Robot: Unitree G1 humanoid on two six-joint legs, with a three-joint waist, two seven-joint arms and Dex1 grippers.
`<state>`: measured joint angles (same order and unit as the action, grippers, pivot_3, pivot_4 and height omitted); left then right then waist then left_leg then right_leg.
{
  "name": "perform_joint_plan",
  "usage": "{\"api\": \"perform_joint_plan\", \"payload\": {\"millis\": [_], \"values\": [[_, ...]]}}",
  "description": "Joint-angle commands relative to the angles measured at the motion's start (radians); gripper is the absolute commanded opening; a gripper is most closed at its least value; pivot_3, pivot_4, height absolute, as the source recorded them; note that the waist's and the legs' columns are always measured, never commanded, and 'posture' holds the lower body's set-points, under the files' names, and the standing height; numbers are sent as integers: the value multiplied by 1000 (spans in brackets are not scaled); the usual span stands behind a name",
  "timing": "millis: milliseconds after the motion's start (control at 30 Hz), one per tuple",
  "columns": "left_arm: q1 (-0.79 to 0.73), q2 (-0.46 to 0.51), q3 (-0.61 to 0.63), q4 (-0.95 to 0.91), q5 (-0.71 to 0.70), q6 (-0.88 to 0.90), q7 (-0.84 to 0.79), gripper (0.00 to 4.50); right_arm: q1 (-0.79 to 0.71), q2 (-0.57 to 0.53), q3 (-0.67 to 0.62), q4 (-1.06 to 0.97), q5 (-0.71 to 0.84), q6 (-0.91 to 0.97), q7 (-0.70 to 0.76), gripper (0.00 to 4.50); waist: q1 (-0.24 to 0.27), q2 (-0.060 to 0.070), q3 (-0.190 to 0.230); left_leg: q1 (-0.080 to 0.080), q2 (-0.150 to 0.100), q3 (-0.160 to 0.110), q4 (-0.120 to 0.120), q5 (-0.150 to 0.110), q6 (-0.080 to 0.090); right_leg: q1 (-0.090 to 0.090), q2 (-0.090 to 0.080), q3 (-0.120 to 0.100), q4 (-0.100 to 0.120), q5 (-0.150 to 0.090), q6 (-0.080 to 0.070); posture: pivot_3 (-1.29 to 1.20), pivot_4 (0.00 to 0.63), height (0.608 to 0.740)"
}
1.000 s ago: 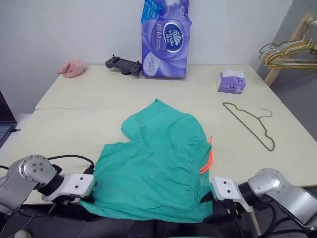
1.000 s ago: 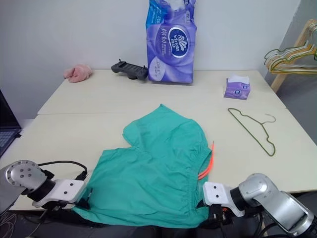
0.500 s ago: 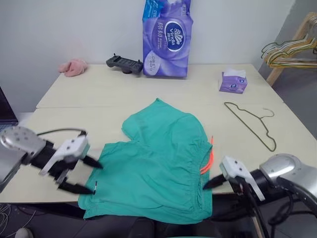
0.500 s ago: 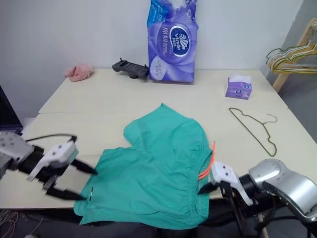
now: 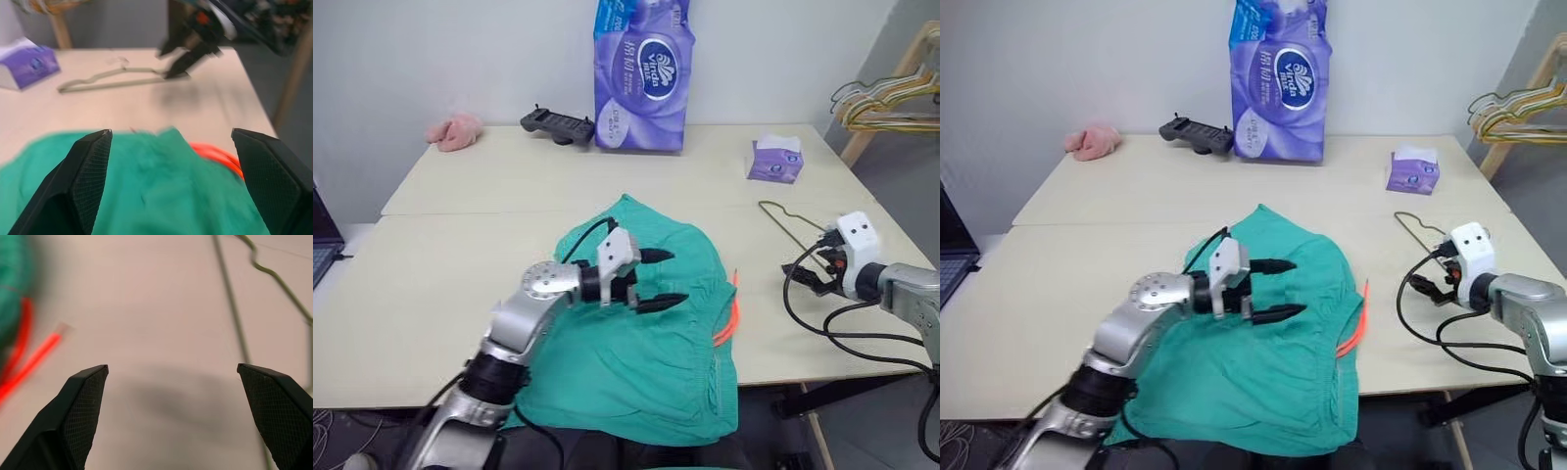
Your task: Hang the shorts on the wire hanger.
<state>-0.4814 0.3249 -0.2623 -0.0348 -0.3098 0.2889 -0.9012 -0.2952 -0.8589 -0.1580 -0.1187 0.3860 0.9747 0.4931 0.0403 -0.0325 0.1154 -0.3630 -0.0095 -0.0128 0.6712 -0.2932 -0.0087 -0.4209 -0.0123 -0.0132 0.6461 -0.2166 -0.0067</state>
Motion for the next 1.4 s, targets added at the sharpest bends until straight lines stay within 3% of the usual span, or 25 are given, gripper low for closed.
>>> {"api": "perform_joint_plan", "payload": {"millis": [33, 367, 733, 1233, 1333, 1400], "values": [[-49, -68, -34, 59, 66, -62, 58, 4156, -57, -41, -37, 106, -49, -57, 4, 4500, -15, 1, -1, 0, 1, 1, 2, 0, 0, 1, 2, 1, 0, -2, 5, -22, 59, 740], [-77, -196, -109, 131, 151, -113, 79, 4156, -308, -52, 78, 598, -186, -259, 116, 4500, -53, 14, -8, 1, 4, 14, 5, -1, 2, 1, 11, 9, 2, 1, 7, -10, 65, 740], [-104, -212, -84, 148, 167, -115, 88, 4156, -539, 10, 183, 1089, -328, -503, 229, 4500, -48, 17, -10, 2, 3, 15, 5, -2, 3, 1, 11, 15, 2, 1, 8, 28, 60, 740], [-117, -218, -82, 154, 175, -111, 87, 4156, -610, 91, 167, 1380, -411, -671, 213, 4500, -47, 18, -11, 4, 3, 19, 5, -2, 4, 1, 11, 21, 2, 5, 4, 64, 50, 740], [-119, -214, -79, 154, 173, -110, 82, 4194, -617, 103, 151, 1397, -408, -672, 216, 3959, -47, 18, -13, 4, 3, 19, 5, -2, 4, 1, 11, 21, 2, 6, 4, 75, 48, 740], [-119, -211, -77, 149, 171, -105, 80, 4194, -620, 108, 143, 1405, -410, -672, 221, 3241, -46, 18, -13, 4, 3, 19, 5, -2, 4, 1, 11, 21, 2, 6, 4, 80, 46, 740]]}}
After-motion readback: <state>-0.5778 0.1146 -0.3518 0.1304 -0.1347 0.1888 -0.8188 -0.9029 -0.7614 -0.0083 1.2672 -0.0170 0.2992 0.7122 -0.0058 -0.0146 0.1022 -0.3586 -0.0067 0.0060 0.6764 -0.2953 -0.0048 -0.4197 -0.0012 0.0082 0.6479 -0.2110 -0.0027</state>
